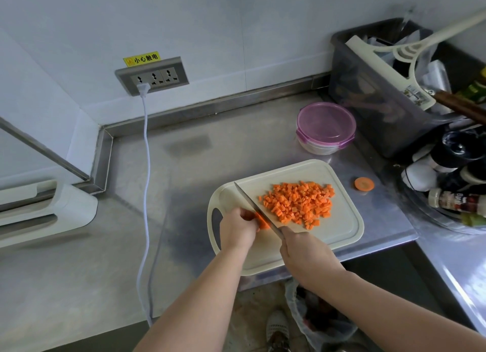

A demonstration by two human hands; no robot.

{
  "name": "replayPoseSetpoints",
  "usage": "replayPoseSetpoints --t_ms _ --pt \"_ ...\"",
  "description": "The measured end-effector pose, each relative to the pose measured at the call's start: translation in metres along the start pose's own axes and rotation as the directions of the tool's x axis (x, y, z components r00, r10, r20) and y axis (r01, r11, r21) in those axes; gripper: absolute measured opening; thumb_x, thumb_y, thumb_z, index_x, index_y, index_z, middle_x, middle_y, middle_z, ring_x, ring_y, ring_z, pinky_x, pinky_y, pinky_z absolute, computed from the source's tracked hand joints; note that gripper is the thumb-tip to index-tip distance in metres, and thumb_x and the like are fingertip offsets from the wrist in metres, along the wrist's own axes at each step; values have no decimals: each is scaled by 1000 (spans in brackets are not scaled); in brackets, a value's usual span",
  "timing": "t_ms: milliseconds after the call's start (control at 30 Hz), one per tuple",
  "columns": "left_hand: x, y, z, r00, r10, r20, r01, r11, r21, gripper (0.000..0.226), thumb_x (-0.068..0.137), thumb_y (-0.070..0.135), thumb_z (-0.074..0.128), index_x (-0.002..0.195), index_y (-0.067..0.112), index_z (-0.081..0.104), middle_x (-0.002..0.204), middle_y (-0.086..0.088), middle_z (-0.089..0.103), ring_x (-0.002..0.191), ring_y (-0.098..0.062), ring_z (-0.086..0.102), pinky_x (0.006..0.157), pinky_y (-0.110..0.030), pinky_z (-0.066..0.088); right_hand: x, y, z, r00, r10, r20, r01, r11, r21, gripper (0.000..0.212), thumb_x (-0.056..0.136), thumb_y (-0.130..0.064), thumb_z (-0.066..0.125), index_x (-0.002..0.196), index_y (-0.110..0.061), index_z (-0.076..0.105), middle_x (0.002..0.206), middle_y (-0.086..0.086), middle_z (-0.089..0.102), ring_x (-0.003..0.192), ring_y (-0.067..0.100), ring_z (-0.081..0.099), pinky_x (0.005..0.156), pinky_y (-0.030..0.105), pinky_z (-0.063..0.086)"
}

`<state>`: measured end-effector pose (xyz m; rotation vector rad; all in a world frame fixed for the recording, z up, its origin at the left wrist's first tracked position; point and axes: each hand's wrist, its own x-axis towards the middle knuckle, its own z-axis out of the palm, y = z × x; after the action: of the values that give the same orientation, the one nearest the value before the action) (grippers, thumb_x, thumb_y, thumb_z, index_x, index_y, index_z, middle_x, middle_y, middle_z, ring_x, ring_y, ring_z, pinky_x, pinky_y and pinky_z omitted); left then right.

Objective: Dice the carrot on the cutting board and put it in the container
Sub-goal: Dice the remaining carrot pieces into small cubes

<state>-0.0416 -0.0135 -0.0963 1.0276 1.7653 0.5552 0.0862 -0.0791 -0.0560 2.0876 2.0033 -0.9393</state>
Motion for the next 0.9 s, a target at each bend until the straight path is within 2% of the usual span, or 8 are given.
replayPoseSetpoints --t_ms 133,267,333,467,633,900 --pt "2 -3 -1 1000 -5 6 5 1000 -3 15 81 17 70 77 29 62 89 -4 72 90 -26 68 87 -45 55 2 -1 3 1000 1 27 -1 999 -35 38 98 -10 42 134 -16 35 88 1 60 78 22 64 66 34 56" --pt "4 -4 -1 1000 2 -3 -2 1000 14 11 81 19 71 82 27 65 90 -3 73 90 -24 68 87 -44 55 2 -1 5 1000 -7 31 9 998 -60 44 96 -8 40 139 -14 31 75 -3 48 65 16 52 52 28 43" --pt "4 -4 -1 1000 -1 -2 1 1000 22 10 81 19 71 86 26 66 93 -2 72 91 -23 68 88 -43 55 3 -1 5 999 -9 50 12 998 -65 45 96 -6 39 140 -14 30 74 -3 47 62 14 49 50 26 39" --pt "7 -6 0 1000 -1 -13 2 999 39 13 81 17 71 93 21 68 95 0 71 91 -20 66 89 -39 53 6 -2 5 997 30 74 -28 999 -22 43 96 -5 37 137 -16 33 85 1 56 78 21 60 64 34 51" --pt "7 -7 0 1000 10 -26 -9 997 71 14 82 17 69 96 18 69 93 0 71 89 -19 67 81 -31 52 10 -1 8 993 74 94 -72 997 -23 41 97 -7 34 136 -18 35 102 5 61 90 22 63 77 37 57" --pt "0 -5 -1 999 28 -38 -25 997 79 9 82 18 69 90 20 66 91 1 70 88 -17 65 74 -25 47 8 3 8 996 76 42 -80 992 99 32 98 -13 31 128 -19 43 101 5 63 90 23 63 81 41 55"
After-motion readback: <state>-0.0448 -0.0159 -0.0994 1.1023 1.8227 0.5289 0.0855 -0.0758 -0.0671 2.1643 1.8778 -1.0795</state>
